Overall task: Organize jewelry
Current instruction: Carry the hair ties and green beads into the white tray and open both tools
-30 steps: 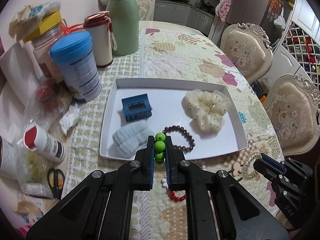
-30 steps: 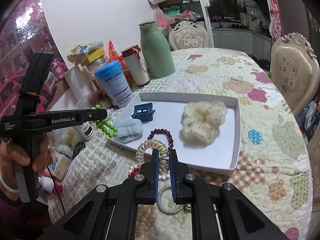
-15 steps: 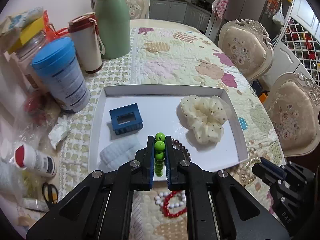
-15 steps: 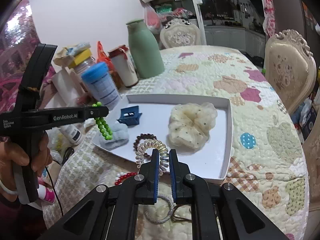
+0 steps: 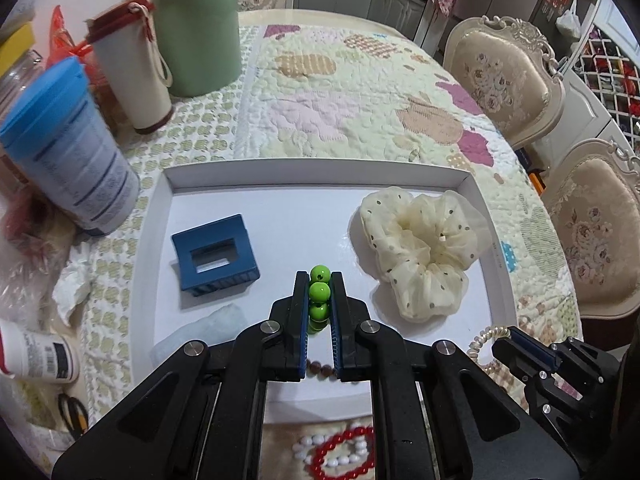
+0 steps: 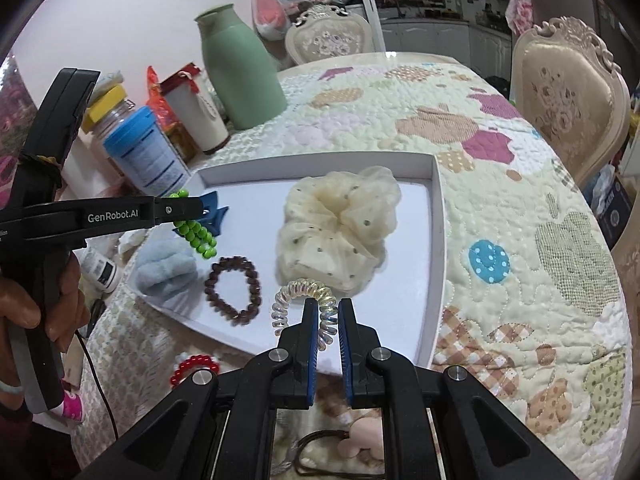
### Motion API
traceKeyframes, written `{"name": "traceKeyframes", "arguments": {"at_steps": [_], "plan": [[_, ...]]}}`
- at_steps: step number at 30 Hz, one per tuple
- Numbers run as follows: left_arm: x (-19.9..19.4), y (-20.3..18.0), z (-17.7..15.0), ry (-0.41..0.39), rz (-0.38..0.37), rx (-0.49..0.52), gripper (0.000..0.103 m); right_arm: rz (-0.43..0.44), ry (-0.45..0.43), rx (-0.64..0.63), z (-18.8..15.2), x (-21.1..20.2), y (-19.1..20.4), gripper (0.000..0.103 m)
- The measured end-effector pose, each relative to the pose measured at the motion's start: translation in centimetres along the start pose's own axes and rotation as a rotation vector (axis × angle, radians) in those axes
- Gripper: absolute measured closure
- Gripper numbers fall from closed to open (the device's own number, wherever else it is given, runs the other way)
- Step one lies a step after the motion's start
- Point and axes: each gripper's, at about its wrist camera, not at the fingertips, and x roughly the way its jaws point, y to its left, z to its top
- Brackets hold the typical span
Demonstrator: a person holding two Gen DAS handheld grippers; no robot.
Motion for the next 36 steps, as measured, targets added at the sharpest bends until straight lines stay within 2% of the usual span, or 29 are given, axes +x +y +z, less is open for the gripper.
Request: {"name": "traceKeyframes", "arguments": {"at_steps": [9, 21, 29, 36], "plan": [[2.5, -0.4, 1.3, 0.022, 0.002, -0.002, 0.095, -0.024, 0.037, 0.019, 0.2, 2.0, -1.9, 0.094], [5.6, 1.4, 1.7, 0.064, 0.044, -0.049, 0.095, -0.033, 0.081, 0.027, 0.6, 4.8, -2.8, 0.094], [6.6, 2.0, 1.6, 0.078, 0.053, -0.072, 0.095, -0.090, 0.086, -0.005, 0.7, 5.3, -2.6, 0.094], [6.6, 1.8, 1.6, 0.073, 0.043, -0.077, 0.095, -0.094, 0.104, -0.008, 0.6, 5.6, -2.5, 0.093]]}}
